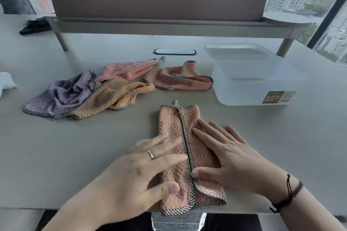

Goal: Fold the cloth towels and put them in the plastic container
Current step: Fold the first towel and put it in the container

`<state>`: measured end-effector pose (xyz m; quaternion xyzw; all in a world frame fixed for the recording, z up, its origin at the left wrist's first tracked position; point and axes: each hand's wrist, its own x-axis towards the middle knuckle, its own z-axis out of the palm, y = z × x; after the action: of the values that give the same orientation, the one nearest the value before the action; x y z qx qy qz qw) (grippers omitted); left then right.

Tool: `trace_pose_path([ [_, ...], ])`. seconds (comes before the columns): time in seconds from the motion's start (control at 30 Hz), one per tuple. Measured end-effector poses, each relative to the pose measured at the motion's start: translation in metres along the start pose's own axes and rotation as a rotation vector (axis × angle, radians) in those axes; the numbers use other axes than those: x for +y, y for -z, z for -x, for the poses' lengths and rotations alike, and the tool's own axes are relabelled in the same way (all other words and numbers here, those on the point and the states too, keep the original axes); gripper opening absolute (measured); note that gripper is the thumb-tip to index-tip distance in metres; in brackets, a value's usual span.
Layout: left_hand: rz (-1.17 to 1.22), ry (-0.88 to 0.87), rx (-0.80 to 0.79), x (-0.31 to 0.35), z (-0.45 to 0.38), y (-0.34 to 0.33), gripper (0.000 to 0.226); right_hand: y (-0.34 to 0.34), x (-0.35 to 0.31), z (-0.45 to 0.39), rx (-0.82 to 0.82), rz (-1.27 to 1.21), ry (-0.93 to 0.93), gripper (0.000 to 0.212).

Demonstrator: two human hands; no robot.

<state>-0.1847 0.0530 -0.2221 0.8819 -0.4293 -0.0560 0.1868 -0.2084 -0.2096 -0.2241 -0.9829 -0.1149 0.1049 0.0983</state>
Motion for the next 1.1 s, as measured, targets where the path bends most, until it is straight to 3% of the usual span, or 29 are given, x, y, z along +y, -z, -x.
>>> trace_pose_path([
  [0.17,-0.117,0.063,-0.114,0.000,-0.005,-0.003,0.067,-0.003,0.008,0.002,0.070,0.000,0.067,0.091],
  [0.33,-0.009,0.020,0.046,-0.010,0.002,-0.010,0.068,-0.013,0.013,0.024,0.294,-0.338,0.207,0.038],
  [0.43,0.106,-0.109,0.122,-0.011,0.013,-0.007,0.064,-0.023,0.017,0.037,0.322,-0.272,0.281,0.053],
  [0.53,0.107,-0.187,0.094,-0.009,0.019,-0.006,0.060,-0.025,0.014,0.043,0.330,-0.246,0.308,0.048],
  [0.77,0.204,-0.179,0.215,-0.012,0.020,-0.013,0.021,-0.023,0.007,0.045,0.273,-0.197,0.347,0.059],
  [1.1,0.311,-0.125,0.294,-0.013,0.018,-0.017,0.015,-0.030,-0.002,0.046,0.379,-0.323,0.317,0.024],
])
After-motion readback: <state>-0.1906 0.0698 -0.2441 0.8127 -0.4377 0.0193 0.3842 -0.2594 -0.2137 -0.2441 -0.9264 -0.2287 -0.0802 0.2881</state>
